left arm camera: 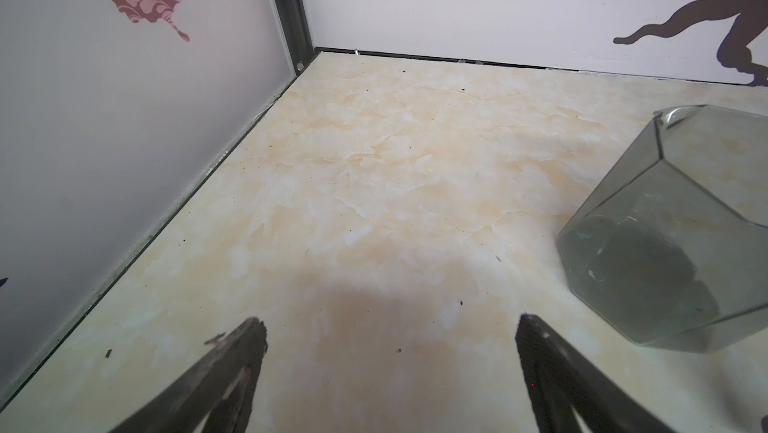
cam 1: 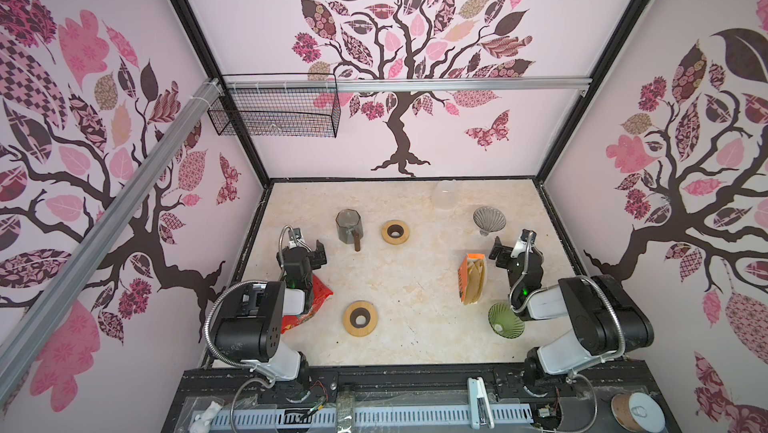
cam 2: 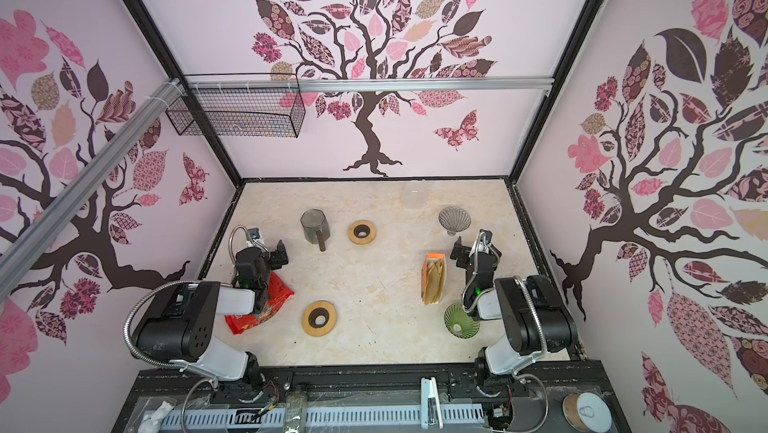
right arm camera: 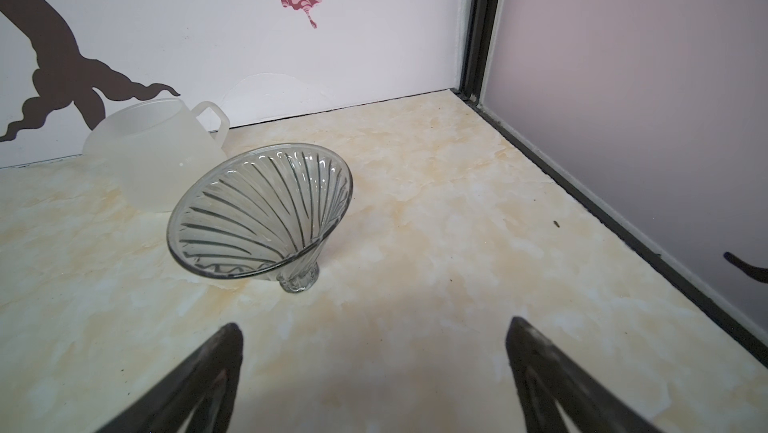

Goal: Place the coffee filter in the dripper

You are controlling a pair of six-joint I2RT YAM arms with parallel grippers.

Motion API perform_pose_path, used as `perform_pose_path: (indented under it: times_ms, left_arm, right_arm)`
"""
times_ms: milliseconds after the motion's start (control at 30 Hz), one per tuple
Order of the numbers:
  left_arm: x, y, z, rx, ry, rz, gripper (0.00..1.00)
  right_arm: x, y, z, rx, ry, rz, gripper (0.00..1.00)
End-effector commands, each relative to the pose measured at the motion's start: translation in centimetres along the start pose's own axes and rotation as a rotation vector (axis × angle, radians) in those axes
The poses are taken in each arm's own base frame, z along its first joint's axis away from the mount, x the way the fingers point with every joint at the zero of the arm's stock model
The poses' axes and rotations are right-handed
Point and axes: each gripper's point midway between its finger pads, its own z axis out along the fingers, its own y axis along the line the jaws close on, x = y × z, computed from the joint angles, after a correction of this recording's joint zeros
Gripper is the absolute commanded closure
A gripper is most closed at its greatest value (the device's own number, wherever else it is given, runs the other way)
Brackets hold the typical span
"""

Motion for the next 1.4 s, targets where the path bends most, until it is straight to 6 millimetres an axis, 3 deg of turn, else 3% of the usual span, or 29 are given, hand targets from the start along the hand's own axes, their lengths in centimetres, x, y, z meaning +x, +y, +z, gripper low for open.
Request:
perform_pose_path:
  times_ms: [0, 167, 333, 400, 567, 633, 700, 767, 867, 1033, 1233, 1367]
  left_arm:
    - [-1.6, -0.2, 0.3, 0.002, -0.048, -0.022, 0.03]
    - [-3.4, 0.5, -0.5, -0.109, -0.068, -0.007, 0.03]
    - [-6.9, 2.5, -2.1, -0.246, -0.061, -0.052, 0.03]
    - [-7.8, 3.1, -2.9, -0.28, -0.025, -0.115, 0.03]
    - [-9.8, 4.3, -5.3, -0.361, 0.101, -0.334, 0.03]
    - [-10.8, 4.5, -5.9, -0.37, 0.139, -0.411, 0.03]
    - [-10.7, 4.5, -5.9, -0.32, 0.235, -0.538, 0.03]
    - [-10.8, 3.5, -5.2, -0.202, 0.307, -0.603, 0.03]
    - [-11.5, 1.4, -4.6, -0.073, 0.382, -0.532, 0.03]
    - [-11.5, -1.2, -3.6, 0.002, 0.525, -0.407, 0.03]
    - [-12.0, -6.4, -2.0, 0.093, 0.618, -0.251, 0.03]
    - [-12.2, -8.7, -0.2, 0.125, 0.67, -0.206, 0.03]
  right_arm:
    - [-0.9, 0.3, 0.4, -0.005, -0.024, -0.007, 0.0]
    - [-3.6, -0.4, -1.2, 0.042, -0.054, 0.009, 0.0]
    - [-10.0, 0.1, -2.9, 0.021, -0.139, 0.127, 0.0]
    - [-12.2, 0.3, -3.8, 0.004, -0.188, 0.226, 0.0]
    - [-13.4, -1.9, -4.7, 0.146, -0.095, 0.598, 0.0]
    - [-14.5, -1.0, -4.9, 0.097, -0.078, 0.632, 0.0]
    - [-16.2, 1.2, -5.1, -0.036, -0.079, 0.596, 0.0]
    - [-16.1, 2.0, -4.8, -0.066, -0.034, 0.627, 0.0]
    - [-15.9, 3.7, -4.5, -0.109, 0.066, 0.625, 0.0]
    - [-15.2, 8.0, -5.2, -0.188, 0.203, 0.517, 0.0]
    - [-12.9, 15.1, -6.9, -0.423, 0.335, 0.372, 0.0]
    - [-11.7, 17.2, -8.1, -0.475, 0.389, 0.309, 0.0]
